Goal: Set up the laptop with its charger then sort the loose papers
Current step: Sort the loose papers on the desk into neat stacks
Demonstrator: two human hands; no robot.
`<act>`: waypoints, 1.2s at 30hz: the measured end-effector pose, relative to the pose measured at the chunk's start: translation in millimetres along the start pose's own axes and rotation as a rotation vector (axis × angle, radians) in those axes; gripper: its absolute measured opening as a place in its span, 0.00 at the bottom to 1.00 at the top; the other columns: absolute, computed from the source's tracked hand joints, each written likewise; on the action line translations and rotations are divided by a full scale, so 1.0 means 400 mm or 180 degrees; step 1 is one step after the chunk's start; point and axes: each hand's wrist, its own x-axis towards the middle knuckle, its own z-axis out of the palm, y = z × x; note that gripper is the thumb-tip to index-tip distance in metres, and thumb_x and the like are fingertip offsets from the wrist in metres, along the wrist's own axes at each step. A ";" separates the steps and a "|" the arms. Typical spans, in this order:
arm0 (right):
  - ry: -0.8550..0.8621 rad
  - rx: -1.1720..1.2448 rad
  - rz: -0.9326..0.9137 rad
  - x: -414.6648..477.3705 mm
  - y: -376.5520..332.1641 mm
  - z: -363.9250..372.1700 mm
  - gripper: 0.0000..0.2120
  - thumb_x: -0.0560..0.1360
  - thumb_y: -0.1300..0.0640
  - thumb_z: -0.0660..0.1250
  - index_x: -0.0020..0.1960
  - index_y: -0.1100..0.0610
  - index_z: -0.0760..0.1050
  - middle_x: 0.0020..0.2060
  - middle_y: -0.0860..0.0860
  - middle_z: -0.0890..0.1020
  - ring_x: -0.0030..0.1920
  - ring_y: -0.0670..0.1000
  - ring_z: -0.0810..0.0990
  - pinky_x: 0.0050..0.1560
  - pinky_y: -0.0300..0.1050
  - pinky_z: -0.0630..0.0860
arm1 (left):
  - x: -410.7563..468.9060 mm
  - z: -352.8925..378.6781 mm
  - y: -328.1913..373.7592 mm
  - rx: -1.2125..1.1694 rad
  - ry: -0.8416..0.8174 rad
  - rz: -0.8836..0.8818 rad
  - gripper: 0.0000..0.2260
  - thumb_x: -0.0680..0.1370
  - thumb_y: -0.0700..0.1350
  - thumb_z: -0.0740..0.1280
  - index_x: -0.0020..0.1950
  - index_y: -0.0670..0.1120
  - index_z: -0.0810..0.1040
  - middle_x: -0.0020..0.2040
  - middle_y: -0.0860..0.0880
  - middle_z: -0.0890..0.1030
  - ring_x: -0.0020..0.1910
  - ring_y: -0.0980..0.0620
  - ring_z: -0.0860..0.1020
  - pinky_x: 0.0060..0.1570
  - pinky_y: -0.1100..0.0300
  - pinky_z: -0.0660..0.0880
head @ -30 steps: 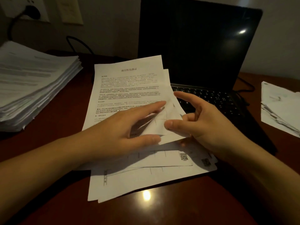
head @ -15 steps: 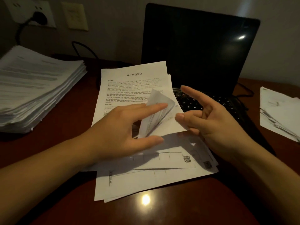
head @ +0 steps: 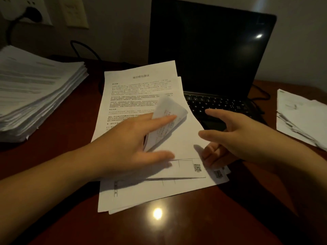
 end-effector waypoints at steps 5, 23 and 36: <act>-0.0055 0.0138 -0.0141 -0.003 -0.005 0.008 0.40 0.74 0.55 0.72 0.77 0.34 0.55 0.41 0.57 0.87 0.41 0.55 0.88 0.46 0.55 0.84 | 0.009 0.009 0.008 0.0122 -0.0146 -0.0119 0.45 0.65 0.72 0.67 0.78 0.69 0.51 0.59 0.81 0.56 0.60 0.78 0.60 0.55 0.80 0.62; -0.0243 0.0811 0.0098 -0.028 0.017 -0.029 0.29 0.77 0.52 0.65 0.76 0.43 0.62 0.43 0.62 0.86 0.44 0.61 0.87 0.53 0.59 0.82 | -0.004 -0.006 0.016 0.0136 -0.0646 0.0092 0.40 0.70 0.72 0.67 0.78 0.69 0.52 0.65 0.79 0.59 0.66 0.72 0.64 0.60 0.77 0.65; -0.0118 0.0903 -0.0524 -0.018 0.023 0.039 0.44 0.70 0.62 0.73 0.78 0.38 0.56 0.37 0.54 0.87 0.37 0.50 0.87 0.31 0.36 0.78 | -0.005 -0.010 0.035 -0.0344 -0.0274 0.0029 0.48 0.65 0.66 0.72 0.79 0.64 0.50 0.67 0.76 0.57 0.67 0.78 0.58 0.61 0.82 0.58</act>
